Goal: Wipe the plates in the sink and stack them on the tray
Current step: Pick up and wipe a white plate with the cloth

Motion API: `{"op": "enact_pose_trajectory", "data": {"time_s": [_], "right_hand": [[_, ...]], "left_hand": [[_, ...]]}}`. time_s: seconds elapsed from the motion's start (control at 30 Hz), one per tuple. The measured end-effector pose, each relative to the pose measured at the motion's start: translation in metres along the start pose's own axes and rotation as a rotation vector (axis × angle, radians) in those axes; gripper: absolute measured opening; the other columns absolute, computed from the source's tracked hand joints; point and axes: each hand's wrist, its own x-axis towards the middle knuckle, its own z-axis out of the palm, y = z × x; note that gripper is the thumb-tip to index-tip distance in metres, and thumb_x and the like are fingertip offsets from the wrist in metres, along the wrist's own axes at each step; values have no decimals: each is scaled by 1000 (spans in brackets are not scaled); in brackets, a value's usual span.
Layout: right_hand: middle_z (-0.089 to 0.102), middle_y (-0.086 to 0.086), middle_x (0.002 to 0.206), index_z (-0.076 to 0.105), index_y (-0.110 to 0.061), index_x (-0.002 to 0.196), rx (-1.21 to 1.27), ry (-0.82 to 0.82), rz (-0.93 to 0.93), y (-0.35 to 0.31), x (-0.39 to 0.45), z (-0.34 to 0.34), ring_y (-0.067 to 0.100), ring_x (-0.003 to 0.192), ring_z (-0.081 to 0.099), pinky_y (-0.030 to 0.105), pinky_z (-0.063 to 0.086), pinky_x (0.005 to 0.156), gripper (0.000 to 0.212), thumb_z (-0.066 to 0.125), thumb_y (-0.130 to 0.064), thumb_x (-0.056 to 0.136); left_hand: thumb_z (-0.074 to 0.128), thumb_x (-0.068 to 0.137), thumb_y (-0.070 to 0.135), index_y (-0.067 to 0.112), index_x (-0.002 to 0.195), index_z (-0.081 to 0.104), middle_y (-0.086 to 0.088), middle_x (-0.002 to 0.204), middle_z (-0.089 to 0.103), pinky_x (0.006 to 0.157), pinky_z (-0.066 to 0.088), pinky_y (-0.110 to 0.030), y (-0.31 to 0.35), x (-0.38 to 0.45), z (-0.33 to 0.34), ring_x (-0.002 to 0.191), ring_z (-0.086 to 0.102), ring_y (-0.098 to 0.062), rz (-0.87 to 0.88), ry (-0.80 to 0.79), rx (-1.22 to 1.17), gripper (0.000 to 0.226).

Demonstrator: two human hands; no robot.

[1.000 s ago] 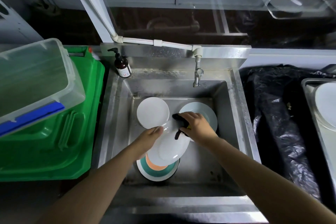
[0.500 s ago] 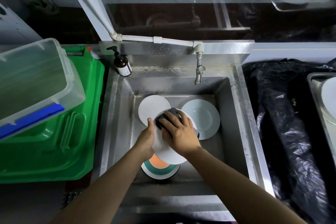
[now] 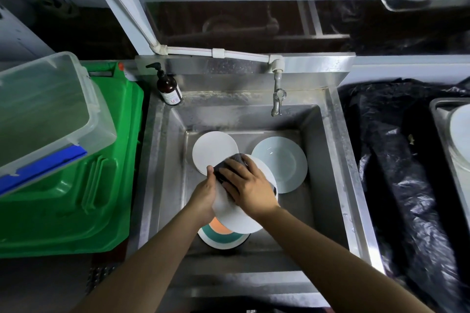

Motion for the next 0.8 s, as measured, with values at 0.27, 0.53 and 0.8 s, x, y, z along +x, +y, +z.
{"op": "enact_pose_trajectory", "data": {"time_s": [0.27,0.53,0.8], "right_hand": [[57,-13,132,57,-35,135,31,-126,339,40,3,-5,28,119,49,42,47,99,39,45,-43,99],[56,-2,141,65,-28,128,-63,-106,-42,-1,-1,2,41,131,46,47,48,95,33,59,-30,96],[63,-7,127,65,-30,129,171,-138,490,48,6,-9,30,108,57,33,46,97,35,51,-25,98]], "left_hand": [[48,67,98,32,140,58,-4,136,67,112,42,-55,-26,24,-33,126,62,-31,-37,-175,13,99],[29,99,70,20,128,65,-15,118,74,93,55,-43,-6,5,-11,110,71,-30,-71,-84,-151,68],[31,88,82,32,140,56,-2,126,73,107,49,-53,-7,4,-31,117,68,-28,-86,-65,-118,76]]}}
